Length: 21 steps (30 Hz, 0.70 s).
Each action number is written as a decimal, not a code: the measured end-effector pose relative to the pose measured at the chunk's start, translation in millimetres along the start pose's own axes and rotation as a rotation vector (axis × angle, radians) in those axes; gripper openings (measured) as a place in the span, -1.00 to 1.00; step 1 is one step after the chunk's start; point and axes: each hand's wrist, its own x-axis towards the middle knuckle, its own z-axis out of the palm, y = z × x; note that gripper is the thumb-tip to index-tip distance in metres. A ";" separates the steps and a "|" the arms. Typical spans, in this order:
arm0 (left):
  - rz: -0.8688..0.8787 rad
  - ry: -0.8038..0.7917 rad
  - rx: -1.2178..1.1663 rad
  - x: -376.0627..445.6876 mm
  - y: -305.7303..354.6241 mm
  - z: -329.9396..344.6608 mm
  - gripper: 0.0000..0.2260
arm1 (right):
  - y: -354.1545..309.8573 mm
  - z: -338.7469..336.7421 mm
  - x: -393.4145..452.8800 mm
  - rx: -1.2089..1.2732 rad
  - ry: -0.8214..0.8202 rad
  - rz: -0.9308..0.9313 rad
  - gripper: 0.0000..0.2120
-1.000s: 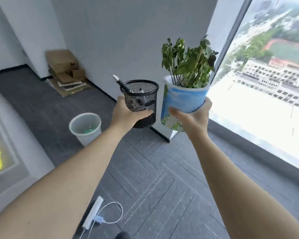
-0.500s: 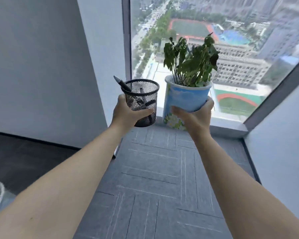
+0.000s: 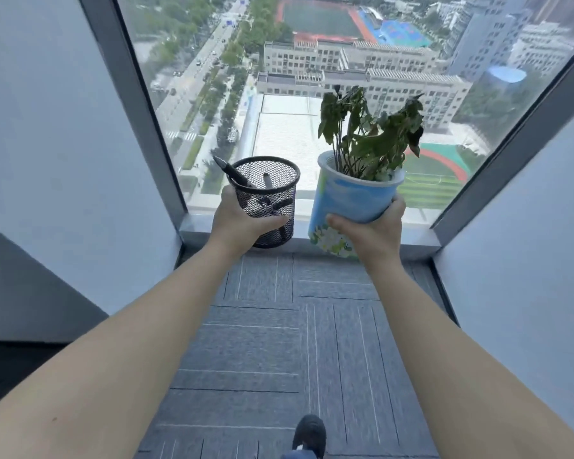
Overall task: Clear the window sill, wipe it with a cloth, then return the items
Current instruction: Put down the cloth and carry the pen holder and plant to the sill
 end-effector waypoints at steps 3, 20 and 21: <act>-0.047 0.013 -0.009 57.7 -13.9 45.2 -0.36 | 30.7 -5.2 66.7 -0.058 0.010 -0.009 -0.21; -0.207 -0.020 0.023 338.5 -206.9 192.3 -0.32 | 276.6 75.2 318.7 -0.159 0.033 0.126 -0.14; -0.210 -0.019 0.026 350.8 -226.5 201.2 -0.30 | 298.5 80.4 328.7 -0.159 0.033 0.135 -0.14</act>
